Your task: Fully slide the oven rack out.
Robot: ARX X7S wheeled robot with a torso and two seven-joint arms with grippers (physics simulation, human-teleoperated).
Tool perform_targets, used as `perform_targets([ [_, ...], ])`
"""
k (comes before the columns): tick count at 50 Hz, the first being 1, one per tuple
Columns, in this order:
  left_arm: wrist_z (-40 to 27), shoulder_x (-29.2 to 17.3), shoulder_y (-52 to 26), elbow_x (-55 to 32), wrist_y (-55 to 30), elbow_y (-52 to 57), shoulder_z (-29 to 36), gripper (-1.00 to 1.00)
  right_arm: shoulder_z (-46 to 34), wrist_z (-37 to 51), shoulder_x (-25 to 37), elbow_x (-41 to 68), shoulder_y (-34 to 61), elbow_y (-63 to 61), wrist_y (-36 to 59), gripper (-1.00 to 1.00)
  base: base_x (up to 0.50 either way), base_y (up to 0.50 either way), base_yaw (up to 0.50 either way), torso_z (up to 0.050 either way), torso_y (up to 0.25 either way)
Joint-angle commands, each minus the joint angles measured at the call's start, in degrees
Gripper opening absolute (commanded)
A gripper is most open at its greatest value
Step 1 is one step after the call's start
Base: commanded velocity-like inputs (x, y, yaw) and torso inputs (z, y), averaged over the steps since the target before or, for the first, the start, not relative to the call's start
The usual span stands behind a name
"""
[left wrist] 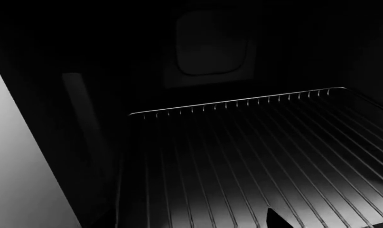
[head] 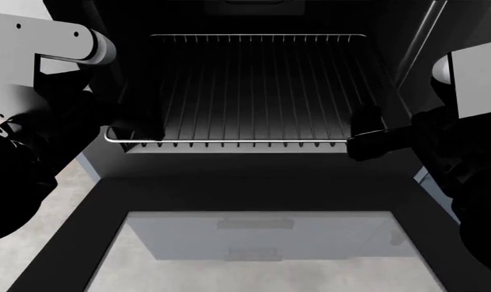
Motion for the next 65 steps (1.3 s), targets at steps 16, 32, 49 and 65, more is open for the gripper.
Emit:
perform_targets([
  [16, -0.41, 0.11, -1.71, -0.68, 0.31, -1.15, 1.67, 1.0, -1.06, -0.24, -0.14, 0.68, 1.5, 1.59, -0.58, 1.0, 0.0, 0.0, 0.0, 0.0, -0.224],
  [32, 3.8, 5.54, -11.64, 5.06, -0.12, -12.96, 7.33, 1.0, -8.45, -7.53, -7.6, -4.81, 14.22, 19.12, 1.65, 1.0, 0.0, 0.0, 0.0, 0.0, 0.0],
  [49, 19.69, 11.34, -21.52, 22.29, 3.27, -38.09, 21.35, 1.0, -16.22, -21.07, -13.84, -16.16, 22.55, 41.21, -0.81, 1.0, 0.0, 0.0, 0.0, 0.0, 0.0],
  [65, 30.68, 18.23, -29.15, 30.66, 10.21, -60.21, 27.14, 1.0, -21.45, -28.97, -18.65, -22.52, 28.87, 56.78, -3.33, 1.0, 0.0, 0.0, 0.0, 0.0, 0.0],
])
